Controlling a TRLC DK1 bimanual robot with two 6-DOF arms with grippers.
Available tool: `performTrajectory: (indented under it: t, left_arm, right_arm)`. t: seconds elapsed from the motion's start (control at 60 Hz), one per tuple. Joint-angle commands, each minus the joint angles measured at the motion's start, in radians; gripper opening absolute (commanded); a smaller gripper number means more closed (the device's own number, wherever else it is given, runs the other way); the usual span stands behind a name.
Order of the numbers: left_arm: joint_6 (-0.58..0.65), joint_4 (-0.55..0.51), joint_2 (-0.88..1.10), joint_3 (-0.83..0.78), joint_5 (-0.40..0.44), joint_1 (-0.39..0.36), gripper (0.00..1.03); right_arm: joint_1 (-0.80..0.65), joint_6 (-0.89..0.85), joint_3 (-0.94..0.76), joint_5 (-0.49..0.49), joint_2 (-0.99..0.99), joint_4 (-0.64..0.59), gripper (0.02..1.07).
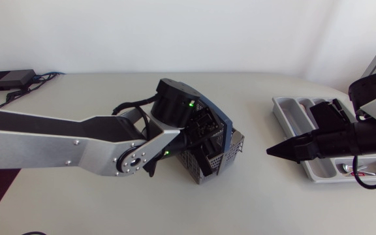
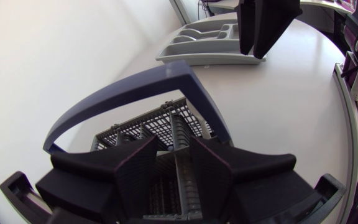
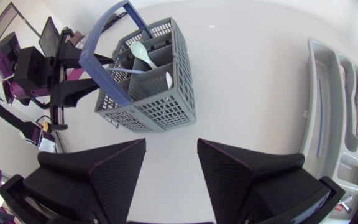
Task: Sort the cutlery from the basket into the organizer compartments.
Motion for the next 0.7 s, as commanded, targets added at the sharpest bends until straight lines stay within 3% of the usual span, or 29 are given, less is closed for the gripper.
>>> performTrajectory:
  t: [0.0, 0.283, 0.417, 0.683]
  left_arm:
    - [0.016, 0.012, 0.03, 0.028, -0.008, -0.006, 0.26]
    - [0.016, 0.02, 0.036, 0.023, -0.008, -0.001, 0.19]
    - [0.016, 0.04, 0.037, 0.021, -0.01, 0.002, 0.04]
    - [0.008, 0.04, -0.01, -0.014, -0.01, 0.002, 0.04]
  right_arm:
    - [-0.004, -0.017, -0.017, -0.008, 0.021, 0.01, 0.63]
    - [-0.007, -0.022, -0.022, -0.008, 0.021, 0.011, 0.63]
    - [-0.005, -0.022, -0.027, -0.009, 0.02, 0.01, 0.63]
    - [-0.007, -0.02, -0.033, -0.009, 0.009, 0.008, 0.63]
